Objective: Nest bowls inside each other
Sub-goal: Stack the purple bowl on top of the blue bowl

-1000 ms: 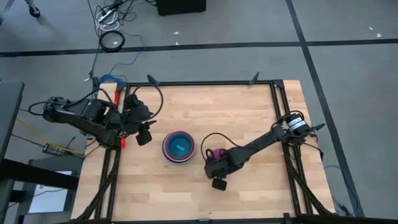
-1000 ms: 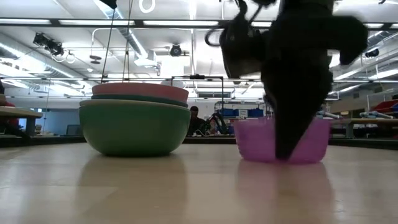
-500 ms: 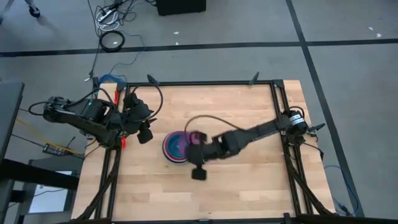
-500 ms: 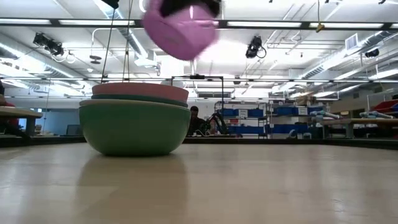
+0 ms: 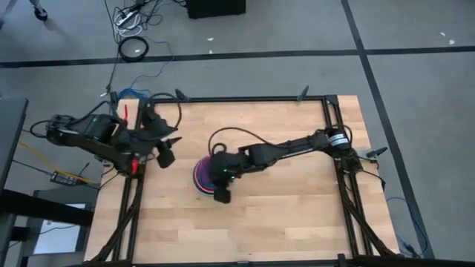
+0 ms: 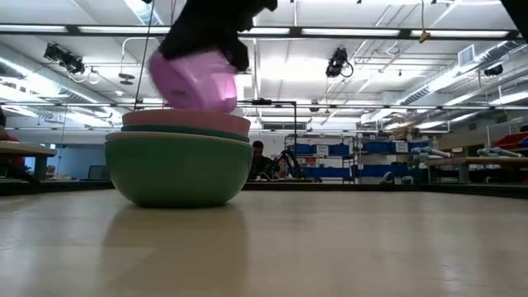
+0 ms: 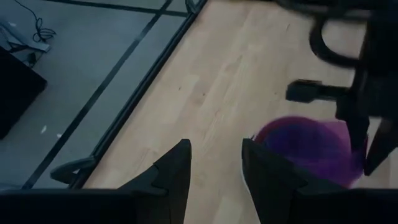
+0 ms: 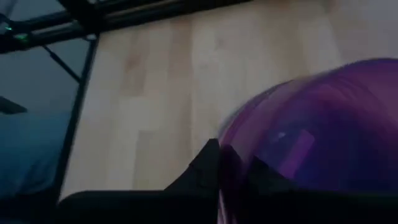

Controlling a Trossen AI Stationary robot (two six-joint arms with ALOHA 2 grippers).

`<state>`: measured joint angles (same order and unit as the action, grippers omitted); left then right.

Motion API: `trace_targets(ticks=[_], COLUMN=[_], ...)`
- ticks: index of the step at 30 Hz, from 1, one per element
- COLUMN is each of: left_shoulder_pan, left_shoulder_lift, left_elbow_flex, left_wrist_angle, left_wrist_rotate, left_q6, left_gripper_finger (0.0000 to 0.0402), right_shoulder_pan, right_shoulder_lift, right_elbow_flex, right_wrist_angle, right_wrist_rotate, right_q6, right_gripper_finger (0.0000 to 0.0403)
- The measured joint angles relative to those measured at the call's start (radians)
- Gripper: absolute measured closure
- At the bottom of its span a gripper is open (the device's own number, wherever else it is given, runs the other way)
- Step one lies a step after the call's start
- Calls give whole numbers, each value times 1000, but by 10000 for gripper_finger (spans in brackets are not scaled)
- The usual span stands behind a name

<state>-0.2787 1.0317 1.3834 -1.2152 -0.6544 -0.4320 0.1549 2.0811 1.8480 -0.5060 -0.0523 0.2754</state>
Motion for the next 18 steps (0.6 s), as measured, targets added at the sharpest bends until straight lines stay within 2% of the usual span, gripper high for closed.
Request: trace_targets(ticks=[10, 15, 18], left_shoulder_pan=[-5, -5, -5], left_shoulder_lift=[-40, -45, -45], left_elbow_flex=[0, 0, 0], left_wrist_angle=[19, 19, 19], left_wrist_rotate=[-6, -6, -6], left_q6=[-2, -2, -1], left_gripper_finger=[249, 249, 249], right_shoulder_pan=[9, 9, 14], right_shoulder_lift=[6, 6, 9], right_elbow_flex=[0, 0, 0], right_wrist_angle=[-38, -34, -26], right_wrist_rotate=[6, 11, 54], right_q6=[67, 80, 90], right_gripper_finger=[280, 265, 269])
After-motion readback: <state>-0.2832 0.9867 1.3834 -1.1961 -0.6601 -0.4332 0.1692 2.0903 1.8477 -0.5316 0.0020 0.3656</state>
